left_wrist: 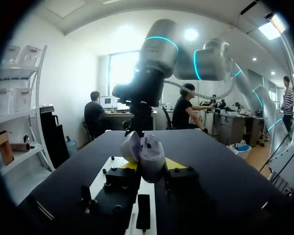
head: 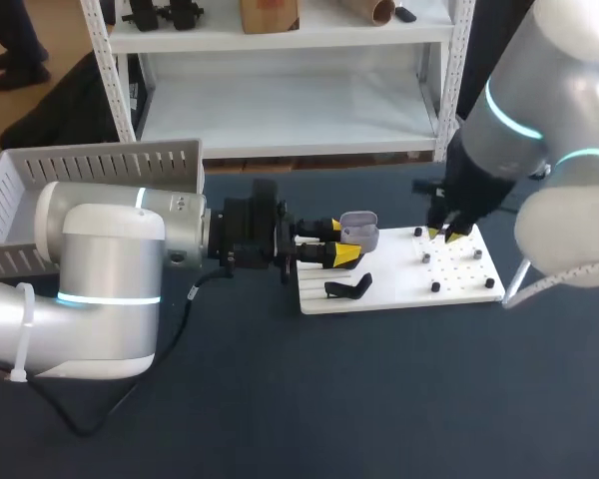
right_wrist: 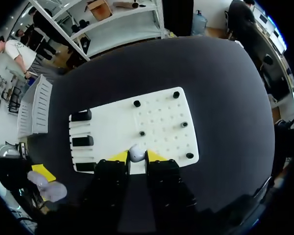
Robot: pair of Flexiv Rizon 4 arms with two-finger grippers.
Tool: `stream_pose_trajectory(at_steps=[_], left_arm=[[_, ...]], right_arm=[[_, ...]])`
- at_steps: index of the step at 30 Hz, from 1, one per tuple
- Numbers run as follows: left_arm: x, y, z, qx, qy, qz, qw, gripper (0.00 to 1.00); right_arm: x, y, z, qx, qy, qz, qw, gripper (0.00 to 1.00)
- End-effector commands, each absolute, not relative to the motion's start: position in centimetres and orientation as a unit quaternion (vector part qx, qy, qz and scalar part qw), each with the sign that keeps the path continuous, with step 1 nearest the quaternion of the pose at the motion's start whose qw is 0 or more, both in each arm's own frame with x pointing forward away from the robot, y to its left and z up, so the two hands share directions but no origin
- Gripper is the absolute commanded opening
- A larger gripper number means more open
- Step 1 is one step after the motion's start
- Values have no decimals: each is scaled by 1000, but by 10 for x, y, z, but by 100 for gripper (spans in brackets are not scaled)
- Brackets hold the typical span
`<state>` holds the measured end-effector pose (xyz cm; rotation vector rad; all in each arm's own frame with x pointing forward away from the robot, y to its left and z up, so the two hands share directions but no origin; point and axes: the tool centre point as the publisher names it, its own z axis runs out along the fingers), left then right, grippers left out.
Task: Pick up each earbud case from the left stands, insert the matching earbuds, close the lid, and place the case in the box.
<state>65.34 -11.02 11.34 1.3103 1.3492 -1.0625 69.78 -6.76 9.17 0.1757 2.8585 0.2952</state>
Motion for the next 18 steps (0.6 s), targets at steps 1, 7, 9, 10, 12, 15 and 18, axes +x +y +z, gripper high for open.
stream_pose_trajectory(at_steps=[1, 7, 9, 10, 12, 15, 18], left_arm=[[652, -110, 113, 533, 551, -433, 474, 0], [652, -110, 113, 533, 551, -433, 474, 0], [652, -110, 113, 533, 551, -433, 474, 0], [652, -110, 113, 533, 551, -433, 474, 0], [652, -110, 113, 533, 551, -433, 474, 0], [652, -110, 113, 533, 551, -433, 474, 0], [652, -110, 113, 533, 551, -433, 474, 0]], right_arm=[[672, -78, 136, 27, 986, 105, 127, 0], [633, -80, 175, -48, 988, 92, 114, 0], [620, -76, 185, -71, 988, 81, 110, 0], [615, -74, 189, -80, 988, 81, 108, 0], [605, -67, 197, -101, 987, 75, 104, 0], [595, -54, 204, -122, 985, 70, 103, 0], [590, -39, 211, -137, 982, 75, 103, 0]])
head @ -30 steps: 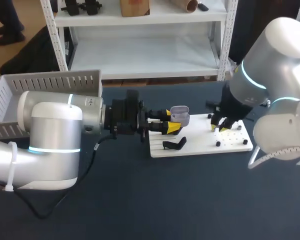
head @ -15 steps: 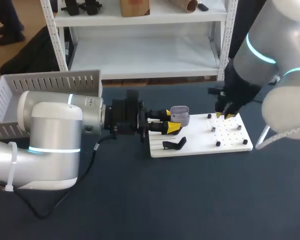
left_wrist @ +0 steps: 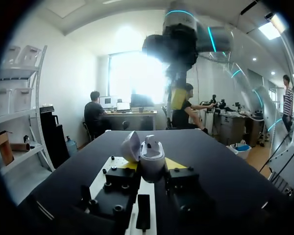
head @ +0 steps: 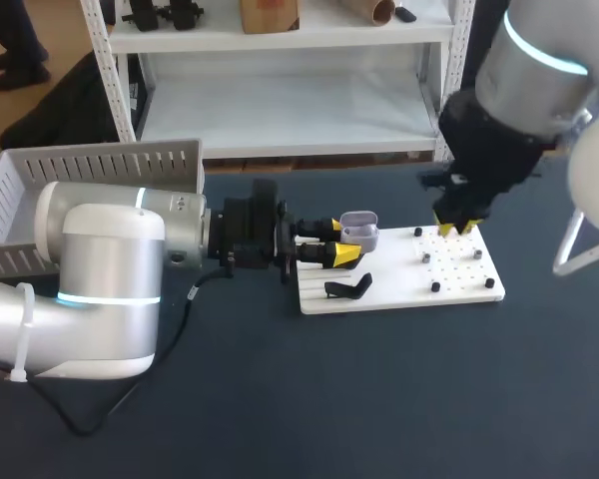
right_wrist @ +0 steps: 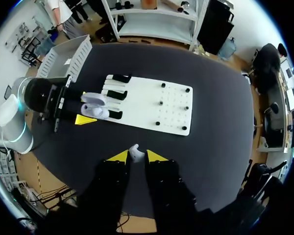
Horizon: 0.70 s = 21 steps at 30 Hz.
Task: Pick up each earbud case from the left stands, insert the matching earbuds, close the lid, and place the case in the box.
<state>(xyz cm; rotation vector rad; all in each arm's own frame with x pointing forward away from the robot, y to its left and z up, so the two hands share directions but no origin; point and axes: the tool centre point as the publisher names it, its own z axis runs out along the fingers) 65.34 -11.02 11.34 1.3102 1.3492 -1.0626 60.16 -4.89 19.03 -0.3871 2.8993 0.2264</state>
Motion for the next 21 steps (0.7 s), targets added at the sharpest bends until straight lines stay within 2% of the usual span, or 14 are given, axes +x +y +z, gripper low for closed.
stream_pose_trajectory(at_steps=[1, 21], left_arm=[[652, -110, 113, 533, 551, -433, 474, 0], [652, -110, 113, 533, 551, -433, 474, 0]], right_arm=[[589, -34, 213, -143, 981, 77, 103, 0], [609, 33, 209, -211, 965, 87, 129, 0]])
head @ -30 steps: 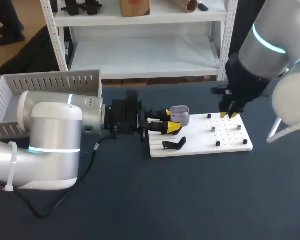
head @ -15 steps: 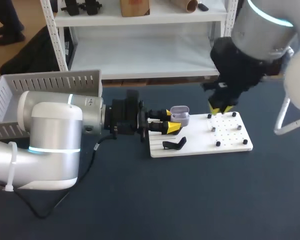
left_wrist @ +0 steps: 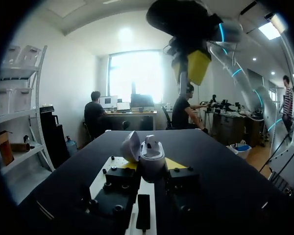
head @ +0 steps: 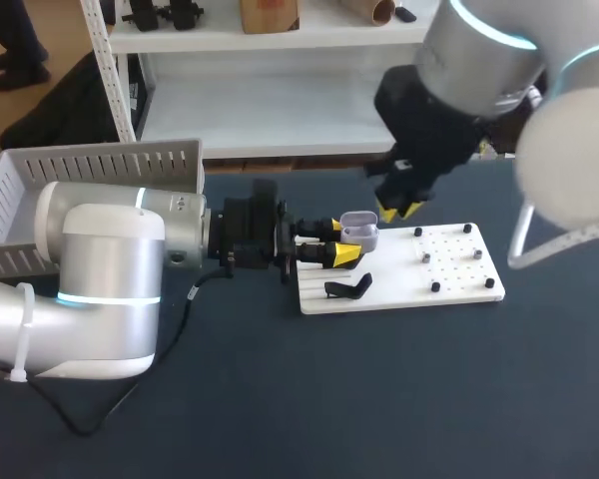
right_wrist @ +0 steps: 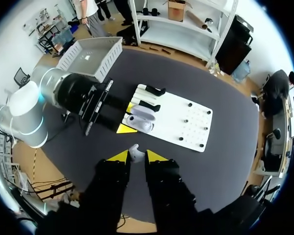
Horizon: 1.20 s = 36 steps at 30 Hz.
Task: Pick up each earbud case from the left stands, insert the matching earbuds, close the lid, and place the case in the box.
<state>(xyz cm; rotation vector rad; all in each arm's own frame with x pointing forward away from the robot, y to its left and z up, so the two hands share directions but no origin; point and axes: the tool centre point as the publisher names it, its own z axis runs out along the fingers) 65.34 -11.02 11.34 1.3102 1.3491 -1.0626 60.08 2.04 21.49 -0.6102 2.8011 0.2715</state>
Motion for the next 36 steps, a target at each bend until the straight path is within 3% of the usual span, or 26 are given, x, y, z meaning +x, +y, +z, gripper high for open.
stream_pose_trajectory(at_steps=[1, 36], left_arm=[[652, -110, 113, 533, 551, -433, 474, 0], [652, -110, 113, 533, 551, -433, 474, 0]], right_arm=[[610, 37, 208, -215, 964, 86, 129, 0], [629, 62, 164, -251, 956, 68, 133, 0]])
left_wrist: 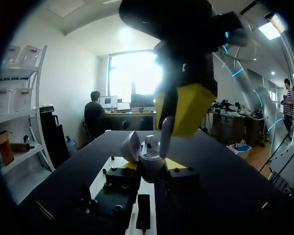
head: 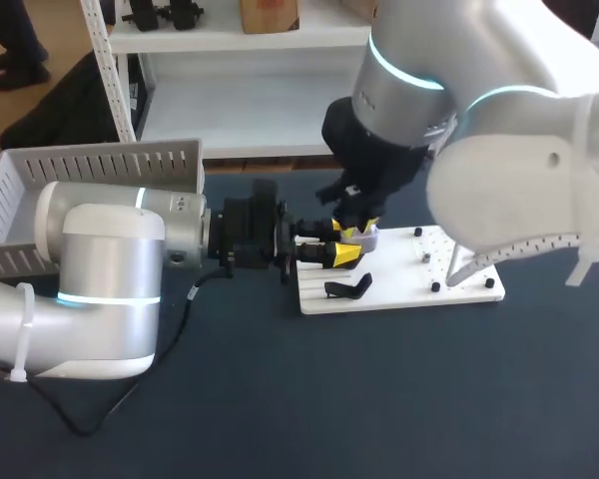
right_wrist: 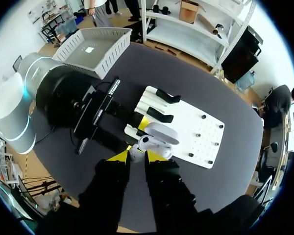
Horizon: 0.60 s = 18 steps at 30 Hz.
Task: Pick up each earbud case from the left stands, insert the matching earbuds, close the lid, and place the case in the box.
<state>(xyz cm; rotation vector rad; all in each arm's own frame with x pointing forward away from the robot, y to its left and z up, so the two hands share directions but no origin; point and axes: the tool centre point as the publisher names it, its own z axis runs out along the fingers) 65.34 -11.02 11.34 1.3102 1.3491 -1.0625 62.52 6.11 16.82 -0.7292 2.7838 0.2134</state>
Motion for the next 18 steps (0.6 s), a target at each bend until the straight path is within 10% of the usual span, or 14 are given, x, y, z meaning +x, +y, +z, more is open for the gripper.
stream_pose_trajectory(at_steps=[1, 18], left_arm=[[652, -110, 113, 533, 551, -433, 474, 0], [652, -110, 113, 533, 551, -433, 474, 0]], right_arm=[[630, 62, 163, -250, 956, 71, 133, 0], [637, 57, 169, -247, 957, 67, 137, 0]])
